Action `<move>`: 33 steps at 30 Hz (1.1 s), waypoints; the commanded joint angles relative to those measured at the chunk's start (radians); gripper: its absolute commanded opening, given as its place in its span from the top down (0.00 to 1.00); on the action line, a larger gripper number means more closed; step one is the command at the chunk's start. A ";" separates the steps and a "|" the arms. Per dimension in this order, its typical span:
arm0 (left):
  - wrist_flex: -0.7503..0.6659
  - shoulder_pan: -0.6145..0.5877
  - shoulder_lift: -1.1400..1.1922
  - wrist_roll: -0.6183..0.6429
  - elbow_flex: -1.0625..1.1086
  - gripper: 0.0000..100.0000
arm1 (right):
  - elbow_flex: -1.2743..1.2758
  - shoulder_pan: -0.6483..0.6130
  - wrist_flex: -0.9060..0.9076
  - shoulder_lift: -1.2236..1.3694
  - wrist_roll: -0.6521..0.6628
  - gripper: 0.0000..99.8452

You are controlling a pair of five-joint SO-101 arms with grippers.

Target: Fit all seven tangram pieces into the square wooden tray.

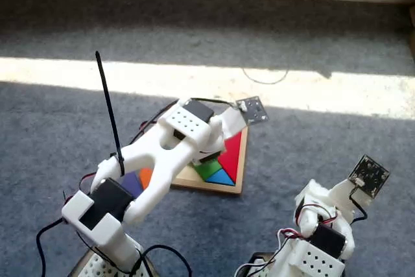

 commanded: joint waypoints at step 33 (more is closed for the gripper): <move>0.087 -0.257 -0.007 -0.012 -0.153 0.82 | -0.005 -0.012 -0.021 -0.008 -0.006 1.00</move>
